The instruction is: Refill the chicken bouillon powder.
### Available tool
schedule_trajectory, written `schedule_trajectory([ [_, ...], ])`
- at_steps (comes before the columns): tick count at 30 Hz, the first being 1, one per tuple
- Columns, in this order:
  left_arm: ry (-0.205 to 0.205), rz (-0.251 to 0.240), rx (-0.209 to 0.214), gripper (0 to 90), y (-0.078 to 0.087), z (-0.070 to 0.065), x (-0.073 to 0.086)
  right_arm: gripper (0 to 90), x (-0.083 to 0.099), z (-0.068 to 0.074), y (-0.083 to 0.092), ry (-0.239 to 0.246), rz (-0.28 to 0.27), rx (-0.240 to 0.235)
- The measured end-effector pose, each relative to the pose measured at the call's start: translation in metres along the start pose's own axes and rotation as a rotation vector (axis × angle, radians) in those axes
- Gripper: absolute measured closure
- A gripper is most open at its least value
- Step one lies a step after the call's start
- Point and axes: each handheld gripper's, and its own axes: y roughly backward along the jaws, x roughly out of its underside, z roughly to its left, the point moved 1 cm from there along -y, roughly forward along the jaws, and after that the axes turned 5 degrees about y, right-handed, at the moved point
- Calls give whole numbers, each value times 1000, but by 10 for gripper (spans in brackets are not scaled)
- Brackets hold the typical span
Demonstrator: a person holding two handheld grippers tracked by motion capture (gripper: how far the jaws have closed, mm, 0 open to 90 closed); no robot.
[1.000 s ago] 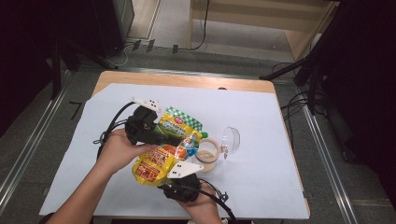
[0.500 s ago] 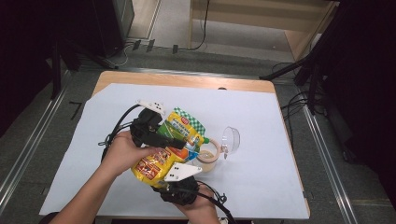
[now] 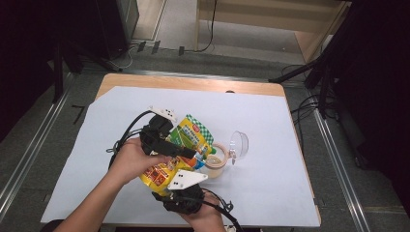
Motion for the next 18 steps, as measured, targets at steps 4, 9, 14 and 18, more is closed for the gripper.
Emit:
schedule_trajectory([
  [4, 5, 3, 2, 607, 0, 0, 0, 676, -1, 0, 0, -9, -9, -6],
  [9, 13, 8, 3, 596, -1, 0, -1, 666, -2, 0, 2, -17, -17, -9],
  [14, 36, 19, -6, 603, -5, 1, -2, 645, -3, -1, 2, -30, -21, -13],
  [18, 50, 32, -14, 620, -8, 0, -3, 636, -4, 0, 1, -16, -17, -2],
])
